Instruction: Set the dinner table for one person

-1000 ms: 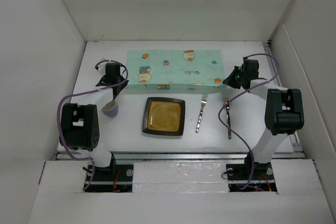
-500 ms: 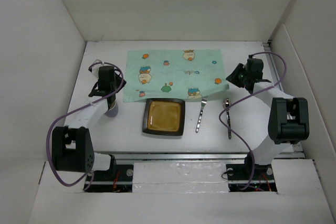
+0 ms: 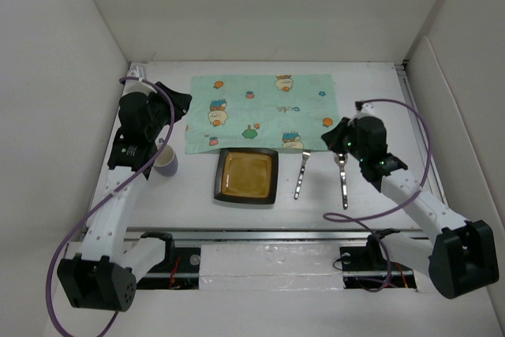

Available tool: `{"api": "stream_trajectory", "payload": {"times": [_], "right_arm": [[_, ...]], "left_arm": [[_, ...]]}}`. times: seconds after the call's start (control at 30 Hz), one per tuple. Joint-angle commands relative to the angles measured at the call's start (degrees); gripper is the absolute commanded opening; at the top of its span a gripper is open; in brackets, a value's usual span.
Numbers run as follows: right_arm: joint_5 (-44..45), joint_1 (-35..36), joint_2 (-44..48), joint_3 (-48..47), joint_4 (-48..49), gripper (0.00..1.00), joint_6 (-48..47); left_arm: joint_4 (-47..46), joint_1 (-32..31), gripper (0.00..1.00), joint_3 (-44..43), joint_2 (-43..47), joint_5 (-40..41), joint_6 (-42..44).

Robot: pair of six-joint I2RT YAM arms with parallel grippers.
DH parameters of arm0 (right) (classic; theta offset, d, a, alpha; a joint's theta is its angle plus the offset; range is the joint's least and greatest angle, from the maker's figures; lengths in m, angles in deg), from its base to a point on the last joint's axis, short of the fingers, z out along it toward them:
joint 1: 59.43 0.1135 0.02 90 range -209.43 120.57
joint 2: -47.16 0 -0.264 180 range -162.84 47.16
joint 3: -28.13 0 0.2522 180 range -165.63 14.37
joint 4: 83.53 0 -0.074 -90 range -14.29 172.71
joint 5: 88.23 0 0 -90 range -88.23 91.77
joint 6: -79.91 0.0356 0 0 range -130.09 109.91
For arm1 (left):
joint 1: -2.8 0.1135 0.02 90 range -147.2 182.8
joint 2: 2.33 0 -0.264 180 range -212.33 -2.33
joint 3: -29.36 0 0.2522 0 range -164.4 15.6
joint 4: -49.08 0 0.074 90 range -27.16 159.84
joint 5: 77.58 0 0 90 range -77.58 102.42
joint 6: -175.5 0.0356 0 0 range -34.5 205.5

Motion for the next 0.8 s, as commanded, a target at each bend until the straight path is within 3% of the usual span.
{"api": "stream_trajectory", "payload": {"times": [0.0, 0.07, 0.1, 0.13, 0.2, 0.23, 0.33, 0.57, 0.77], "right_arm": [[-2.55, 11.16, 4.68, 6.25, 3.32, 0.0, -0.5], [-2.02, 17.92, 4.87, 9.08, 6.3, 0.08, 3.78], [-3.23, 19.87, 3.48, 10.4, 7.97, 0.17, 5.21], [-3.59, 21.63, 2.25, 12.15, 9.56, 0.33, 6.87], [-3.25, 26.63, -2.3, 12.44, 13.78, 0.51, 10.75], [-2.81, 28.05, -3.99, 12.0, 14.75, 0.54, 11.8], [0.61, 31.49, -10.04, 9.8, 16.51, 0.59, 14.18], [6.75, 32.11, -19.63, 4.8, 18.53, 0.61, 18.75], [5.72, 32.11, -26.41, 3.29, 23.54, 0.6, 21.82]], "left_arm": [[3.46, -0.54, 0.24, -2.59, 6.6, -8.35, 6.31], [2.24, -2.39, 0.23, -0.75, 11.07, -8.79, 6.32], [0.67, -2.39, 0.23, 2.3, 12.05, -10.89, 5.8], [-1.61, -2.39, 0.23, 3.55, 12.93, -12.3, 5.36], [-3.47, -2.39, 0.23, 7.14, 15.4, -14.77, 5.18], [-3.57, -2.39, 0.23, 7.86, 15.84, -14.86, 5.44], [-3.31, -2.39, 0.24, 9.89, 16.72, -14.86, 6.67], [-0.67, -6.43, 0.26, 7.7, 15.41, -13.29, 10.8], [0.91, -6.96, 0.27, 7.35, 15.84, -12.93, 11.33]]}}
